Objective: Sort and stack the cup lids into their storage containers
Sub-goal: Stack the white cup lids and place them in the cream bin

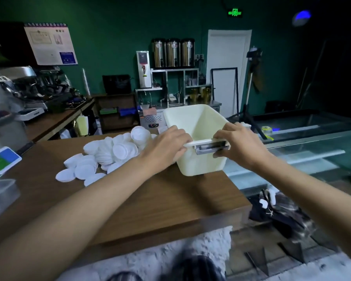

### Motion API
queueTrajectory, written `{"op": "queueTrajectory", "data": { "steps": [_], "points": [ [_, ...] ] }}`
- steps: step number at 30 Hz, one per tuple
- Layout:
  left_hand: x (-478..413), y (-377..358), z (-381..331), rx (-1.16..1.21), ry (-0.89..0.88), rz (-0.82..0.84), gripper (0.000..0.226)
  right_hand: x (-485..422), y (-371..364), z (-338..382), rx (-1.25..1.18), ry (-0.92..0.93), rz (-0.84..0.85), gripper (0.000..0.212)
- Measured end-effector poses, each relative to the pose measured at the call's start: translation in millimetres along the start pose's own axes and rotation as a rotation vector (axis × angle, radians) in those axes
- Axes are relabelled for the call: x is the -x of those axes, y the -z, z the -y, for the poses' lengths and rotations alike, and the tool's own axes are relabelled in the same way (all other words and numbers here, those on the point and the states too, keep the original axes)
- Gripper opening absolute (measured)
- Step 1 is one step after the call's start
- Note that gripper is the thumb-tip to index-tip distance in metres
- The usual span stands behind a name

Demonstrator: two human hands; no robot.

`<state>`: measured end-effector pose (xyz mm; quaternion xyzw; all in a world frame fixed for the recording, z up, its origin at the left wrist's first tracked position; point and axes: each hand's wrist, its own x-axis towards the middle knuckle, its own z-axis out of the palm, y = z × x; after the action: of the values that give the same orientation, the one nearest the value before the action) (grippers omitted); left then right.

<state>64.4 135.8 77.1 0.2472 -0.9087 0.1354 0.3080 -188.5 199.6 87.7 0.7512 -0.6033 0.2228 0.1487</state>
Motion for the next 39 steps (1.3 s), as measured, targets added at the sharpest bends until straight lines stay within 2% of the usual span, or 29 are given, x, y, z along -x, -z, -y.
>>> {"op": "queueTrajectory", "data": {
  "steps": [5,12,31,35,39],
  "points": [
    [24.7,-0.1,-46.0,0.063,-0.017,0.036,0.018,51.8,-0.1,-6.4,-0.014,0.013,0.013,0.049],
    [40.0,-15.3,-71.9,0.104,-0.049,0.075,0.021,89.1,-5.7,-12.6,-0.013,-0.007,0.052,0.052],
    [34.9,-46.9,-56.5,0.144,0.027,0.103,0.024,79.4,-30.0,-23.7,-0.041,-0.051,0.097,0.052],
    [36.1,-36.0,-61.6,0.151,0.077,0.126,0.041,79.3,-23.0,-8.1,-0.014,-0.026,0.094,0.068],
    [53.0,-11.1,-49.0,0.105,0.09,0.107,0.045,69.4,-19.1,28.6,-0.08,0.058,0.037,0.063]
  ]
}}
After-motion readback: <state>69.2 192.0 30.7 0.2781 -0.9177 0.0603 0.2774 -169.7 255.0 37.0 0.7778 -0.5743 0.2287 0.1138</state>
